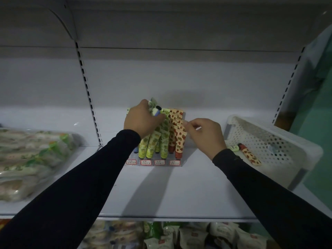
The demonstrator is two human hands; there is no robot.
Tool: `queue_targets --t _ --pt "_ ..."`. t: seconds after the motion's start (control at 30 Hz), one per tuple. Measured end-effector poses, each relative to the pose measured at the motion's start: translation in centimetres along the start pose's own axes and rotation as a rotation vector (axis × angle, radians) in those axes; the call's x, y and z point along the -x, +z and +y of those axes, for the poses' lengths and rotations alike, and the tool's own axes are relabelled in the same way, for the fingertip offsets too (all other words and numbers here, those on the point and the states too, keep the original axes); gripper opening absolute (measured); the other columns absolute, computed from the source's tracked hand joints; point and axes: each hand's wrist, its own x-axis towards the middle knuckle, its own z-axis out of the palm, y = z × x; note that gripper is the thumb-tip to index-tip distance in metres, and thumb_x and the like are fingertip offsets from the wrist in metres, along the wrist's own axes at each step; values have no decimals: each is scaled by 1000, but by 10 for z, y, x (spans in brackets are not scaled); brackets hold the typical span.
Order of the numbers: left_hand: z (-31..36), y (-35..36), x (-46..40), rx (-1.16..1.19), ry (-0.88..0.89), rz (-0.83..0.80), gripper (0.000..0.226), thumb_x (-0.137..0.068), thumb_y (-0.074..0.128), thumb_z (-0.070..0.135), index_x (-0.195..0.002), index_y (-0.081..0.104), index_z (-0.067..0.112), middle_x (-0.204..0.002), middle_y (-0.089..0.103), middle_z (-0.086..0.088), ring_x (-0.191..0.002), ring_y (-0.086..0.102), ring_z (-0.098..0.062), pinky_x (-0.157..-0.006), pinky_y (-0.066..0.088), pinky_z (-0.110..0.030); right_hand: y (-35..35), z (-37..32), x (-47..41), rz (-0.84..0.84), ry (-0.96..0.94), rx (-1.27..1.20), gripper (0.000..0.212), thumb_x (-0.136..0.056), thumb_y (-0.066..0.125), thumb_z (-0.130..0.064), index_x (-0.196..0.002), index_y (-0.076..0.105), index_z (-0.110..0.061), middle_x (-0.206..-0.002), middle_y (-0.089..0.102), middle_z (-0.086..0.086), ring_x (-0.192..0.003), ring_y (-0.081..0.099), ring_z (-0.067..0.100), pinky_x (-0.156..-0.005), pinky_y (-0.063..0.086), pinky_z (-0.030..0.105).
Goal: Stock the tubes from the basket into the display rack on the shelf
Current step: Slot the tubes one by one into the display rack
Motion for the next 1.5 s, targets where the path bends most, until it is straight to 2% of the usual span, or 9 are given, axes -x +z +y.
queue_targets --t 0.23,0.37,0.53,0.73,0.83,0.9,1.17,1.37,1.5 --pt "8 -1 15 905 -371 -147 93 -61 80 65 -130 57 7 -101 71 -20 -87 72 -37 -76 60 -55 -5 -37 22 -256 126 -355 17 -87 67 -44 -91 69 -28 -86 71 -6 -68 72 12 -73 61 32" --pt "9 4 27 998 -446 -203 120 -60 83 63 -151 28 6 -71 55 -9 -47 50 -19 -46 40 -30 3 -48 32 -390 162 -382 34 -85 70 -44 -110 60 -23 -92 72 -2 -75 73 16 -78 61 39" --pt "7 11 39 1005 -423 -266 137 -45 86 67 -153 23 12 -98 59 -10 -74 52 -26 -58 50 -43 1 -50 34 -457 220 -473 47 -84 75 -28 -123 54 -11 -97 73 7 -79 72 16 -71 60 28" --pt "5 14 41 987 -382 -302 125 -62 86 59 -155 18 12 -152 35 -27 -128 51 -45 -99 46 -60 2 -43 31 -463 218 -435 37 -85 74 -25 -114 57 -11 -84 63 3 -74 62 13 -69 50 32" --pt "-1 3 39 964 -395 -271 106 -73 85 39 -152 25 3 -101 70 -17 -71 68 -30 -56 58 -37 -9 -36 29 -470 194 -431 31 -91 67 -23 -121 59 -18 -97 65 -8 -87 65 7 -80 53 24" --pt "-10 -4 37 963 -407 -267 80 -81 79 18 -143 35 -7 -66 65 -7 -47 45 -19 -44 35 -23 -17 -29 24 -450 201 -437 31 -89 69 -22 -119 63 -21 -104 65 -3 -87 67 10 -76 54 19" --pt "-19 -5 44 783 -401 -399 77 -91 71 27 -147 25 2 -47 43 -6 -40 28 -16 -42 22 -23 -22 -27 10 -302 211 -558 23 -79 78 -11 -97 65 -17 -91 73 8 -74 69 15 -70 58 28" --pt "-22 -11 46 595 -278 -376 28 -93 68 24 -88 52 2 -42 48 1 -31 32 -13 -37 26 -20 -21 -27 3 -189 257 -537 11 -87 71 -17 -96 69 -10 -77 71 4 -62 61 6 -59 52 14" --pt "-39 -22 47 430 -169 -188 15 -96 60 23 -84 61 14 -66 61 0 -52 49 -16 -38 34 -19 -15 -29 0 -249 235 -481 26 -94 62 -18 -115 67 -5 -83 71 10 -72 63 13 -74 56 25"
